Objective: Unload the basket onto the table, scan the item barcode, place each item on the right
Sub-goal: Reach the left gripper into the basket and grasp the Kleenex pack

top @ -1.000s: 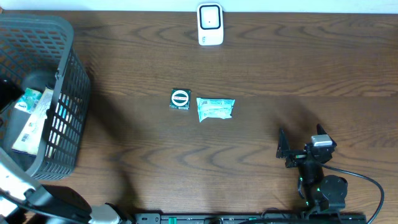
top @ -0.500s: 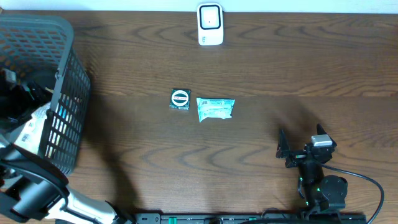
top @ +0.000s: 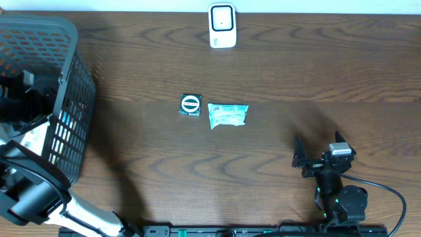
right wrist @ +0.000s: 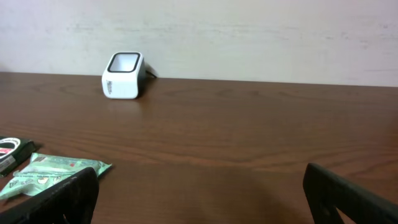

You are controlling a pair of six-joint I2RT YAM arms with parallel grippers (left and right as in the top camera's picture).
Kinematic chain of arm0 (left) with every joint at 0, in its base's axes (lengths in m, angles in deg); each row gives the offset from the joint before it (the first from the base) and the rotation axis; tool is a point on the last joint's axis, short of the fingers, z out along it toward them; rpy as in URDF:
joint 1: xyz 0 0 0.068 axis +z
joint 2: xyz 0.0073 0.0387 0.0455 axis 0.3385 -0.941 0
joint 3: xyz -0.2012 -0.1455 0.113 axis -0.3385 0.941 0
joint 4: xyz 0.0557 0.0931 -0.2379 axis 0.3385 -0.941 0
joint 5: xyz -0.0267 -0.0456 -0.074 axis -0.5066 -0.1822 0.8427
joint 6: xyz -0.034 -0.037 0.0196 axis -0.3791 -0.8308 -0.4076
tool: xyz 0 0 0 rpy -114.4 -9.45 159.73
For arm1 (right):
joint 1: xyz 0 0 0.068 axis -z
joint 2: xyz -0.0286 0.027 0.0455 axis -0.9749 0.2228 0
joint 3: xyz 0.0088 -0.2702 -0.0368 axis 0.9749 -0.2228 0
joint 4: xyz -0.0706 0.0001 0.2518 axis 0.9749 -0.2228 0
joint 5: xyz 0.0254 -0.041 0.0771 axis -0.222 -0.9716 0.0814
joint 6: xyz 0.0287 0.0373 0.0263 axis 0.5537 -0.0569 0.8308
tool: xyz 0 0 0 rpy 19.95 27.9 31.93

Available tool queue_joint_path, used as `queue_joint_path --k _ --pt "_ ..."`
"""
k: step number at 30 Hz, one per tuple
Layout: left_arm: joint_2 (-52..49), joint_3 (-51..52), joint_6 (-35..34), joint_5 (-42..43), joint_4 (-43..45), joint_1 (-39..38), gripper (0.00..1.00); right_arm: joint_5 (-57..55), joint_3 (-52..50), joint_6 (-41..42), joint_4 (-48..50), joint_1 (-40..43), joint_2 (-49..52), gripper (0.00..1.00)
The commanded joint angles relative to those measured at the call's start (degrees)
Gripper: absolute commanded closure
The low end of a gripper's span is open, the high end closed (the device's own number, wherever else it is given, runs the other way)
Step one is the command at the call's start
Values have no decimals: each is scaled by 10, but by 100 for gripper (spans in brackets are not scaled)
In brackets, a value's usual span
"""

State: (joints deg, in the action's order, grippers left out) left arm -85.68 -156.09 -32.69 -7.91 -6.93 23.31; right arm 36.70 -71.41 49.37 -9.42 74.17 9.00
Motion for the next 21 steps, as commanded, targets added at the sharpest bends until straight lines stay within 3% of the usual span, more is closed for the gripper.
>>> queue_joint_path --k 1,21 --pt "-10 18 16 -10 7 -4 6 2 -1 -2 -2 -5 -2 1" --pt "-10 109 16 -12 87 -21 10 2 -1 -2 -2 -5 -2 1"
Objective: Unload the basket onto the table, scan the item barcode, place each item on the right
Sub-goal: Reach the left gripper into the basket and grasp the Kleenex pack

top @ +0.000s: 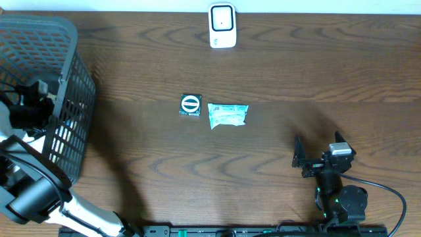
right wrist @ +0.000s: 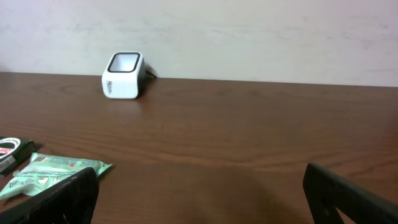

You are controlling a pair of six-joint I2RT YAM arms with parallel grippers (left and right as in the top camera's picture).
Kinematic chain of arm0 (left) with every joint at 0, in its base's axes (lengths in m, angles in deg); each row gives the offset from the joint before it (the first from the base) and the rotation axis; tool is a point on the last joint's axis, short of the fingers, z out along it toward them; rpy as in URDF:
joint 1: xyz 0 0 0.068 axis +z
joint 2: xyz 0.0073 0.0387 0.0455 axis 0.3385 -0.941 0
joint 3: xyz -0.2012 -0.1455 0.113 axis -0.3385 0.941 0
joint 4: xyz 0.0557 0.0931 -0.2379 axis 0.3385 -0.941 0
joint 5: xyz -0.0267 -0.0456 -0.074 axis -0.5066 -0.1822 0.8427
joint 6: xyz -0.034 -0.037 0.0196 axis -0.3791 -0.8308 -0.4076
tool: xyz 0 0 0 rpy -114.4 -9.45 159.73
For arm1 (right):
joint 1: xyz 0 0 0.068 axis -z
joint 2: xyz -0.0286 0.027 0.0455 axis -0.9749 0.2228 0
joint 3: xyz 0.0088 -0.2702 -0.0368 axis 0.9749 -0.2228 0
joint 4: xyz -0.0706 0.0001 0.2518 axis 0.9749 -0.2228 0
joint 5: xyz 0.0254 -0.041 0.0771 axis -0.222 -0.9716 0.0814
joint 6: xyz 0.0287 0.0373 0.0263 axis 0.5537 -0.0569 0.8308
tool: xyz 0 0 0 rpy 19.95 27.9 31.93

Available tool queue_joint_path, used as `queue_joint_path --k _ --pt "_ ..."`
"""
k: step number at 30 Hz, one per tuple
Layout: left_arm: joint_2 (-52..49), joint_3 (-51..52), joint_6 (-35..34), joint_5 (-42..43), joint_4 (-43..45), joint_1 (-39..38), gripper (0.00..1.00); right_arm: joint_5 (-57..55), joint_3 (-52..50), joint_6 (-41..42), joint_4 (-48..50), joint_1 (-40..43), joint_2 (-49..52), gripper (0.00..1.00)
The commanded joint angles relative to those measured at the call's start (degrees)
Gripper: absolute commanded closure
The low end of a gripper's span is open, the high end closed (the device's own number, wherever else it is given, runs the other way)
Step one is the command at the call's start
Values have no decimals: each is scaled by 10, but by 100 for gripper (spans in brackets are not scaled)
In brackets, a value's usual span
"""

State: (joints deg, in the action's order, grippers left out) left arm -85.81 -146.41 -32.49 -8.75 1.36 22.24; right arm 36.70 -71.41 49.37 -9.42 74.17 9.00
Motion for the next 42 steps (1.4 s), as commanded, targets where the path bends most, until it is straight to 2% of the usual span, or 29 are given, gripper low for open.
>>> queue_joint_path --k 1,4,8,13,16,18,26,37,42 --pt "-9 15 13 -3 9 -12 11 2 -1 -2 -2 -5 -2 1" --pt "-9 16 14 -4 16 -13 21 2 -1 -2 -2 -5 -2 1" --pt "-8 16 9 -7 22 -12 47 2 -1 -2 -2 -5 -2 1" --pt "-8 12 -10 -11 23 -12 65 2 -1 -2 -2 -5 -2 1" --pt "-5 1 -31 -11 23 -12 87 2 -1 -2 -2 -5 -2 1" --pt "2 -8 -49 -10 23 -12 92 2 -1 -2 -2 -5 -2 1" --pt "86 -38 -108 -10 39 -12 93 2 -1 -2 -2 -5 -2 1" --pt "287 -40 -234 -10 141 -15 93 2 -1 -2 -2 -5 -2 1" --pt "377 -40 -245 -10 162 -65 93 2 -1 -2 -2 -5 -2 1"
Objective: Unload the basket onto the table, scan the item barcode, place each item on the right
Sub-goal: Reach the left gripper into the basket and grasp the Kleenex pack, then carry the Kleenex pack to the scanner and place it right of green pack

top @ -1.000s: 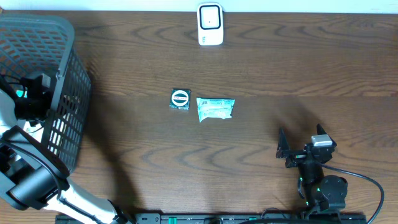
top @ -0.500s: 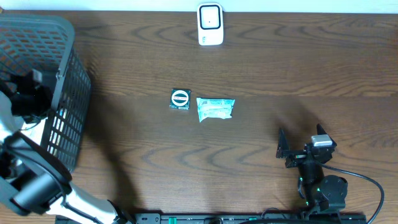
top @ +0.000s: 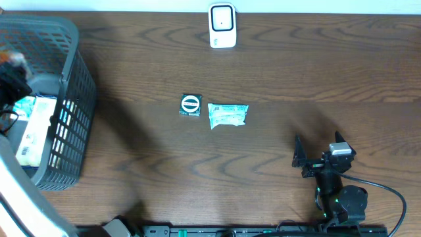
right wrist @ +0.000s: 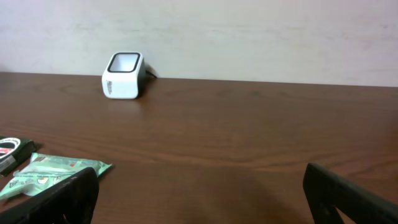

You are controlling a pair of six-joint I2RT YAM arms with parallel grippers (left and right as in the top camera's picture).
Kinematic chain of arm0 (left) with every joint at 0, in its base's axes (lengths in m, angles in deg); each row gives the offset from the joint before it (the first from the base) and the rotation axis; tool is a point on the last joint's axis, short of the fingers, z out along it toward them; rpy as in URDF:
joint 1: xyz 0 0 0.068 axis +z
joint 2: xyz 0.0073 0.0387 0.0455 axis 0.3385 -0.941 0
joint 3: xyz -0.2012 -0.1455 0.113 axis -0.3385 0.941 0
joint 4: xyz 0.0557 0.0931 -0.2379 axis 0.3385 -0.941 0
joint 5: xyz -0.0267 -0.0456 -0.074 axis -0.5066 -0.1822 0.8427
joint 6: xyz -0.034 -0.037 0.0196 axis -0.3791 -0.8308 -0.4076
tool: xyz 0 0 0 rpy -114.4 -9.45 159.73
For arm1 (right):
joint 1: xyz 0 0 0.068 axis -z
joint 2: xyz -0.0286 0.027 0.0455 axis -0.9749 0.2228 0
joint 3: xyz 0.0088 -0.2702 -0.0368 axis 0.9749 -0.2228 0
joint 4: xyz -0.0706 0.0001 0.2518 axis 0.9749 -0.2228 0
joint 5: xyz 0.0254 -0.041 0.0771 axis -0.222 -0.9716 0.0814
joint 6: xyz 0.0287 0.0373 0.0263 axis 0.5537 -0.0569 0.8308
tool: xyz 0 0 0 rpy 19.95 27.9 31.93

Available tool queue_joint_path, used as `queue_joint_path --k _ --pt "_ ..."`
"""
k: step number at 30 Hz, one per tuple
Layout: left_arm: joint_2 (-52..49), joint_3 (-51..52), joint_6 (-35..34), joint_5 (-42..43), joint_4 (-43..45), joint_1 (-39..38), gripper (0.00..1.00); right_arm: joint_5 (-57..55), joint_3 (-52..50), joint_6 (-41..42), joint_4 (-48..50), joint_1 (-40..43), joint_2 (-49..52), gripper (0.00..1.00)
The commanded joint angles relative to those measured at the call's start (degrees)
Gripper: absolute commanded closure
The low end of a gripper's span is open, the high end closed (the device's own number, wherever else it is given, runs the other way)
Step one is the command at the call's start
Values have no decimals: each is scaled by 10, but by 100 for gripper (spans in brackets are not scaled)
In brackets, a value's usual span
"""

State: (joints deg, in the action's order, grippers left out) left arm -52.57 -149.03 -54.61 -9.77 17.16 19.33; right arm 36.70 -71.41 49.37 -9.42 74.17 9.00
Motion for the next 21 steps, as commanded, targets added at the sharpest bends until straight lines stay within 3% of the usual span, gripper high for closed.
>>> queue_joint_path --k 1,4,5,10,21 --pt "62 -13 -22 0 5 -56 93 2 -1 -2 -2 -5 -2 1" --pt "96 -13 -21 0 2 -124 93 2 -1 -2 -2 -5 -2 1" --pt "109 -13 -20 -1 -2 -183 93 2 -1 -2 -2 -5 -2 1" --pt "99 3 -18 -32 -17 -331 93 2 -1 -2 -2 -5 -2 1" --pt "-98 48 -27 -154 -27 -626 93 2 -1 -2 -2 -5 -2 1"
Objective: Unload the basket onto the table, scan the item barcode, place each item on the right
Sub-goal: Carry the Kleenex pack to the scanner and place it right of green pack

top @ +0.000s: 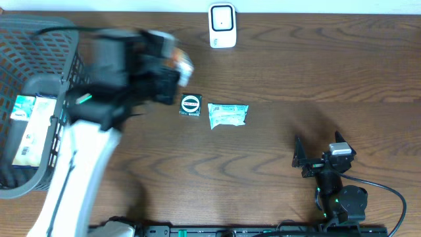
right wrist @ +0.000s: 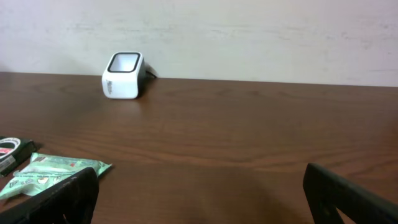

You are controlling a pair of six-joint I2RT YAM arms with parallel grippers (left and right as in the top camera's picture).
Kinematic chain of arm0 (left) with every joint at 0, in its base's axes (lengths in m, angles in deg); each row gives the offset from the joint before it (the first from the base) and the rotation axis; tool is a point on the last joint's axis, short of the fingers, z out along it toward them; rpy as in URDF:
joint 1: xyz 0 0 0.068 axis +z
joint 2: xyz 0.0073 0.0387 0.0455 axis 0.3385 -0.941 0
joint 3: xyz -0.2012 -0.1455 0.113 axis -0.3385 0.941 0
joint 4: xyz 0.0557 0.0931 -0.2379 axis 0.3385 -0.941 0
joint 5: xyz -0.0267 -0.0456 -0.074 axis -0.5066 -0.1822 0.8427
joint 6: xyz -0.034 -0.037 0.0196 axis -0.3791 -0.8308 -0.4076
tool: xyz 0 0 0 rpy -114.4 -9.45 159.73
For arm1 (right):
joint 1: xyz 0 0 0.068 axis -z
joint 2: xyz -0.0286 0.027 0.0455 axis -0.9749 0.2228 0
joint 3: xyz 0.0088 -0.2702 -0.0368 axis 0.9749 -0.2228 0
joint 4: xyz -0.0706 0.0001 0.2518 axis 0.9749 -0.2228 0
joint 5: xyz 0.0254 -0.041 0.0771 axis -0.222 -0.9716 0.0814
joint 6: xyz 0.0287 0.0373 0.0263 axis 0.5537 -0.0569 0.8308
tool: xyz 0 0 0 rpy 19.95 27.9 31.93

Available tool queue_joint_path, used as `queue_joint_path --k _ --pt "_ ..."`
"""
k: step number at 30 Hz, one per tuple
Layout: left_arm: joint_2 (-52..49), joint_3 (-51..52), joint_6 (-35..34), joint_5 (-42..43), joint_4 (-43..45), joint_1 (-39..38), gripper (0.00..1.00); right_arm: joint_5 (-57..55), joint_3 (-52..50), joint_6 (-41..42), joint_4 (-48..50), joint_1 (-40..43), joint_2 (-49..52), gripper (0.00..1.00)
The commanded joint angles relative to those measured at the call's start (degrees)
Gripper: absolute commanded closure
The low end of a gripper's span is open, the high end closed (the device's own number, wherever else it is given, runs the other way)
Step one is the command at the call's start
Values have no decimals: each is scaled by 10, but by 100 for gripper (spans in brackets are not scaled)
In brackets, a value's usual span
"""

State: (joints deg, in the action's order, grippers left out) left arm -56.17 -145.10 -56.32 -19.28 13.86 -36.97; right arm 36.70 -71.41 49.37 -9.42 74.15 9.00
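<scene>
The white barcode scanner (top: 222,25) stands at the table's far edge, also seen in the right wrist view (right wrist: 124,76). My left arm reaches out of the basket over the table, heavily blurred. Its gripper (top: 176,66) is left of and below the scanner, above the dark packet. A small pale and orange item (top: 185,64) shows at its tip, apparently gripped. My right gripper (top: 318,155) rests at the near right, open with nothing between its fingers (right wrist: 61,198).
A dark packet with a round label (top: 190,105) and a pale green packet (top: 227,114) lie mid-table. The grey mesh basket (top: 39,29) at the left holds boxed goods (top: 26,128).
My left arm was at the basket's far left side; now it stretches over the table towards the scanner with a small item at its tip. The right arm has not moved.
My left gripper was down inside the basket, then still among the goods there, then up near the basket's left rim. Now it is out over the table near the scanner. The two packets, the scanner and my right arm stayed put throughout.
</scene>
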Motion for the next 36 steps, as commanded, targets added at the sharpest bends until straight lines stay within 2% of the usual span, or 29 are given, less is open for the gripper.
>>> queue_joint_path --k 1,5,11,21,28,30,33,36 --pt "-83 8 -10 -65 14 -81 93 2 -1 -2 -2 -4 -2 1" --pt "-190 8 -14 -69 86 -166 93 2 -1 -2 -2 -4 -2 1" --pt "-268 8 -52 -68 150 -219 93 2 -1 -2 -2 -4 -2 1" --pt "-297 8 -53 -74 203 -256 93 2 -1 -2 -2 -4 -2 1" --pt "-297 8 -52 -118 216 -263 92 2 -1 -2 -2 -4 -2 1" --pt "-297 8 -52 -118 218 -263 79 2 -1 -2 -2 -4 -2 1" --pt "-297 8 -53 -118 220 -263 53 2 -1 -2 -2 -4 -2 1" --pt "-297 8 -53 -118 220 -263 39 2 -1 -2 -2 -4 -2 1"
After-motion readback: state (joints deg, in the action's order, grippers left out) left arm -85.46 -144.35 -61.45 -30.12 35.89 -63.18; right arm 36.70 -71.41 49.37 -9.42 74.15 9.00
